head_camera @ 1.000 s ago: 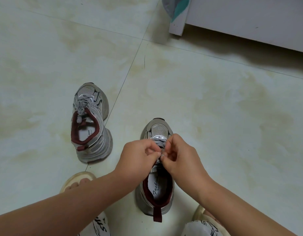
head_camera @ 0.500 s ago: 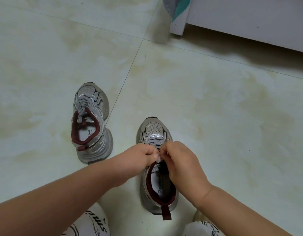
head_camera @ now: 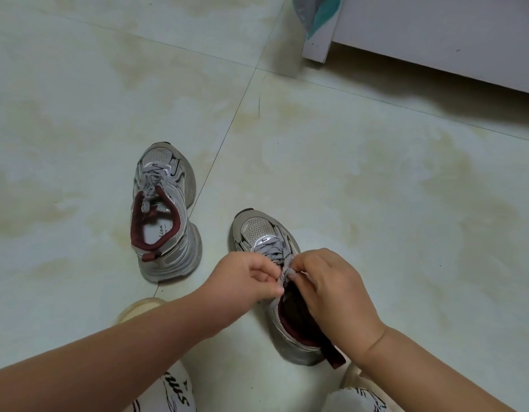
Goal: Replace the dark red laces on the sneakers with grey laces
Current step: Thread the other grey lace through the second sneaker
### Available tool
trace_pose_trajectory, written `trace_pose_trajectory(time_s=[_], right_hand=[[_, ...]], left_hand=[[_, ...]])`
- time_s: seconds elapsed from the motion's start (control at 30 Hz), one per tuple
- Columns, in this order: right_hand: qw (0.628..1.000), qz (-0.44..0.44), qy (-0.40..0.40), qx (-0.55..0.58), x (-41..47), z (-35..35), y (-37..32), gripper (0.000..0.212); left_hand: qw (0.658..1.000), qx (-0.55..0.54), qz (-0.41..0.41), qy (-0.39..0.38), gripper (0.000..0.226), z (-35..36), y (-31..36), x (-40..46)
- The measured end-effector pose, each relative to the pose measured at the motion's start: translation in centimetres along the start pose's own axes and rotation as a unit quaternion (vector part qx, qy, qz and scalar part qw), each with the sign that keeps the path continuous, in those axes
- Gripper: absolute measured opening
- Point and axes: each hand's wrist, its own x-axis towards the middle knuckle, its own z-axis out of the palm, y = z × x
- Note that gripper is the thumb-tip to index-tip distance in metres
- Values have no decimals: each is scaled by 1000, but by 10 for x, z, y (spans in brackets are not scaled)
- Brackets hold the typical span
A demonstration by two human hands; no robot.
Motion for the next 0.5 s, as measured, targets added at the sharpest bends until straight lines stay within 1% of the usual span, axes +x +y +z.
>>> trace_pose_trajectory(time_s=[0.07,0.1,0.13,0.2,0.23,0.27,0.3,0.33,0.4,0.47,0.5], right_hand=[[1000,-13,-10,-15,0,-2,-2,20],[999,-16,-19,-29,-1,-4,-2,18],[998,-19,-21,-52,-2,-5,-1,15],[993,-13,-46,-107,-6,-9,0,9],[989,-3,-69,-128,-8,-11,0,9],[986,-2,-86,-145,-10,-12,0,10],[983,3,-98,-154,-10,-12,-1,8],[982,27,-113,-148,-10,-13,-3,9],[982,108,-141,-70,-9,-17,-5,17],[974,168,-144,46,-8,-16,-4,19],[972,175,-146,55,-8,-17,-5,17]], left_hand=[[993,103,50,16,25,0,3,-1],[983,166,75,24,28,-2,5,-1],[966,233,102,36,28,-4,6,1],[919,359,148,62,22,-12,8,6],[898,402,162,73,17,-15,8,8],[884,428,171,79,15,-18,7,10],[877,439,176,79,15,-19,6,10],[879,436,178,75,16,-19,4,10],[896,409,162,60,18,-20,0,8],[910,386,144,48,20,-23,-2,8],[912,383,139,47,21,-24,-3,9]])
